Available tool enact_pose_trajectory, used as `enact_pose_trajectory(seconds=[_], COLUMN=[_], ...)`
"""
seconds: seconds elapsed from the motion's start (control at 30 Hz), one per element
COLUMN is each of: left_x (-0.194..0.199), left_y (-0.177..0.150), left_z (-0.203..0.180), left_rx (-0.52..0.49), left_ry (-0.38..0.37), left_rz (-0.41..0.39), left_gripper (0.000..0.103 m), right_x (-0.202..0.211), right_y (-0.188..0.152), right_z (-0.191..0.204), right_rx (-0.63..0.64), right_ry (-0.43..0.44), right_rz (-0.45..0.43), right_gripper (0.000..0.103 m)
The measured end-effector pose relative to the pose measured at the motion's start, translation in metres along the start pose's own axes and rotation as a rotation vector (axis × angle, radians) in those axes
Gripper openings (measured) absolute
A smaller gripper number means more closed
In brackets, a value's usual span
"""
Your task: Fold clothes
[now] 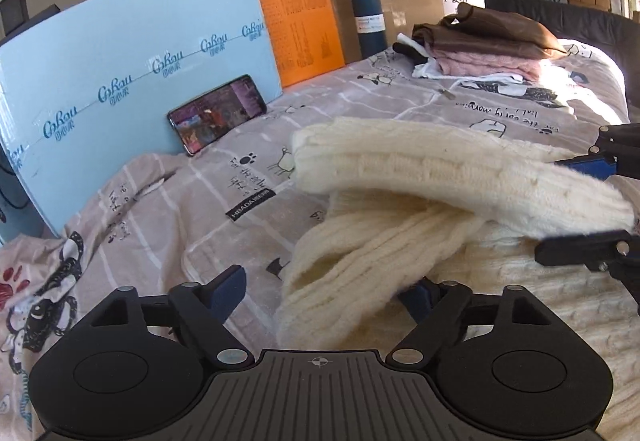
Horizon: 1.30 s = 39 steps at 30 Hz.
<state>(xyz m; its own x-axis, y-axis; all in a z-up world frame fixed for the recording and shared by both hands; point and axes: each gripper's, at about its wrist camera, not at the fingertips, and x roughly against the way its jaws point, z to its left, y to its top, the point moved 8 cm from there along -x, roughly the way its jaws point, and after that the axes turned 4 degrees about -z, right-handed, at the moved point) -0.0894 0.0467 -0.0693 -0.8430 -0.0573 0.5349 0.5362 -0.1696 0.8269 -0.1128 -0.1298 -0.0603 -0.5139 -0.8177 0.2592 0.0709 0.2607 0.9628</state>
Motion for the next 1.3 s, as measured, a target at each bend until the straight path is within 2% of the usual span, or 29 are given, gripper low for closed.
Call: enact_pose_trajectory(seconds=[0.03, 0.07, 0.1, 0.13, 0.17, 0.3, 0.43, 0.63, 0.73, 0.83, 0.93, 1.0, 1.03, 1.07, 1.1, 1.13, 1.17, 1.27, 1.3], left_x=[0.000, 0.001, 0.002, 0.003, 0.005, 0.024, 0.050, 0.073, 0.070, 0.059, 0.047, 0.040, 0.037, 0.037, 0.037, 0.038, 0.040, 0.045, 0.046], left_y=[0.000, 0.001, 0.002, 0.003, 0.003, -0.002, -0.006, -0.001, -0.005, -0.012, -0.020, -0.025, -0.026, -0.027, -0.027, -0.027, -0.026, -0.025, -0.027], left_z=[0.001, 0.002, 0.004, 0.006, 0.009, 0.030, 0.046, 0.038, 0.044, 0.056, 0.067, 0.074, 0.078, 0.081, 0.084, 0.087, 0.091, 0.101, 0.103], left_rx=[0.014, 0.021, 0.028, 0.035, 0.053, 0.217, 0.366, 0.470, 0.529, 0.586, 0.630, 0.656, 0.666, 0.674, 0.680, 0.685, 0.699, 0.734, 0.746], left_ry=[-0.013, -0.008, -0.004, 0.000, 0.006, 0.045, 0.085, 0.044, 0.052, 0.080, 0.112, 0.134, 0.143, 0.152, 0.165, 0.186, 0.207, 0.216, 0.225], left_rz=[-0.007, -0.024, -0.041, -0.057, -0.077, -0.168, -0.264, -0.359, -0.348, -0.295, -0.233, -0.192, -0.180, -0.175, -0.170, -0.175, -0.190, -0.223, -0.222], left_gripper=[0.048, 0.038, 0.033, 0.016, 0.012, 0.008, 0.008, 0.008, 0.008, 0.008, 0.014, 0.019, 0.028, 0.041, 0.050, 0.070, 0.082, 0.087, 0.088], right_x=[-0.001, 0.000, 0.001, 0.002, 0.004, 0.007, -0.004, -0.041, -0.071, -0.107, -0.128, -0.129, -0.129, -0.125, -0.120, -0.118, -0.118, -0.118, -0.118], right_y=[0.000, 0.000, 0.001, 0.003, 0.005, 0.022, 0.045, 0.092, 0.101, 0.088, 0.065, 0.056, 0.053, 0.053, 0.053, 0.052, 0.051, 0.047, 0.046], right_z=[-0.006, -0.012, -0.020, -0.029, -0.037, -0.064, -0.080, -0.096, -0.115, -0.136, -0.151, -0.159, -0.163, -0.167, -0.170, -0.173, -0.176, -0.183, -0.185], right_rx=[-0.005, -0.009, -0.018, -0.028, -0.038, -0.008, 0.034, 0.140, 0.086, 0.015, -0.107, -0.173, -0.204, -0.238, -0.264, -0.284, -0.303, -0.355, -0.368], right_ry=[-0.029, -0.052, -0.088, -0.127, -0.166, -0.308, -0.364, -0.388, -0.354, -0.333, -0.306, -0.318, -0.324, -0.335, -0.347, -0.351, -0.350, -0.348, -0.350], right_rz=[-0.008, -0.017, -0.032, -0.048, -0.065, -0.152, -0.211, -0.308, -0.266, -0.162, -0.061, -0.040, -0.030, -0.046, -0.064, -0.076, -0.073, -0.060, -0.061], right_gripper=[0.041, 0.031, 0.022, 0.022, 0.021, 0.019, 0.018, 0.018, 0.018, 0.019, 0.020, 0.029, 0.033, 0.046, 0.059, 0.065, 0.069, 0.070, 0.074])
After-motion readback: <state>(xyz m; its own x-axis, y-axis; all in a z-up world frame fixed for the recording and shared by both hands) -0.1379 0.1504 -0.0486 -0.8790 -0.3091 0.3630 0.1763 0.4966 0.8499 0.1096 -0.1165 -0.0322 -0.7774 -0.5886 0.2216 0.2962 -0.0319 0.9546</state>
